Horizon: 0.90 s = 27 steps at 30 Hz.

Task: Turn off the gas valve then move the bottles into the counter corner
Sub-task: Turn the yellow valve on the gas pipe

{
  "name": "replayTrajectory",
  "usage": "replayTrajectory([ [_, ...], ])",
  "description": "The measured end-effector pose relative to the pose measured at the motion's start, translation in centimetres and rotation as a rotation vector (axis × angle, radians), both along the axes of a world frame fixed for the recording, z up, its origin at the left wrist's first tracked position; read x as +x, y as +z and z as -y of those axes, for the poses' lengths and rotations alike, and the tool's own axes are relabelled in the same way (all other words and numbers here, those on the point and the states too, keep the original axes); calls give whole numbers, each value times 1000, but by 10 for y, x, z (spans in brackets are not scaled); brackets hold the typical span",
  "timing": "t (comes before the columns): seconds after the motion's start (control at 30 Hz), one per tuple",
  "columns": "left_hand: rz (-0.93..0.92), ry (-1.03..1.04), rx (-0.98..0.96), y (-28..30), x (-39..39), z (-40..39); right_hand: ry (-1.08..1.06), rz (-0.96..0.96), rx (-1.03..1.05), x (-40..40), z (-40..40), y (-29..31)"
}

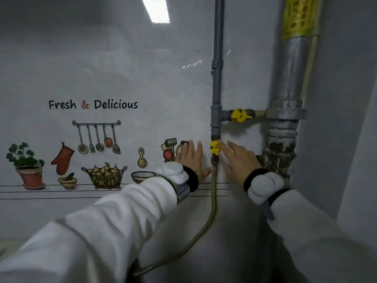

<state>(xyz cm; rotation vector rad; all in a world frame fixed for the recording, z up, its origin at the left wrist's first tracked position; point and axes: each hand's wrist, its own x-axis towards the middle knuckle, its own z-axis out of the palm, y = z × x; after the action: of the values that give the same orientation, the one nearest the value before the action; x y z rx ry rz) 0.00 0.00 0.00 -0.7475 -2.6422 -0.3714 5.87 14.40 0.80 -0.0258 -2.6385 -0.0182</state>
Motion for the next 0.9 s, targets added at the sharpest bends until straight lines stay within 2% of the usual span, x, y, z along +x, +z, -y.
replayTrajectory([
  [0.27,-48,37,102,8,-23,-31,29,-30,44,-15,-9,10],
  [0.4,-93,38,183,8,-24,-39,77,-36,-12,-21,-10,9],
  [0.53,-126,39,157,9,-23,-38,115,-5,-76,-23,-11,8],
  [0.77,-147,3,125,11,-26,-35,133,-38,-72,-18,-11,12],
  [0.9,-209,8,7,13,-35,-32,99,-51,-44,-16,-12,10],
])
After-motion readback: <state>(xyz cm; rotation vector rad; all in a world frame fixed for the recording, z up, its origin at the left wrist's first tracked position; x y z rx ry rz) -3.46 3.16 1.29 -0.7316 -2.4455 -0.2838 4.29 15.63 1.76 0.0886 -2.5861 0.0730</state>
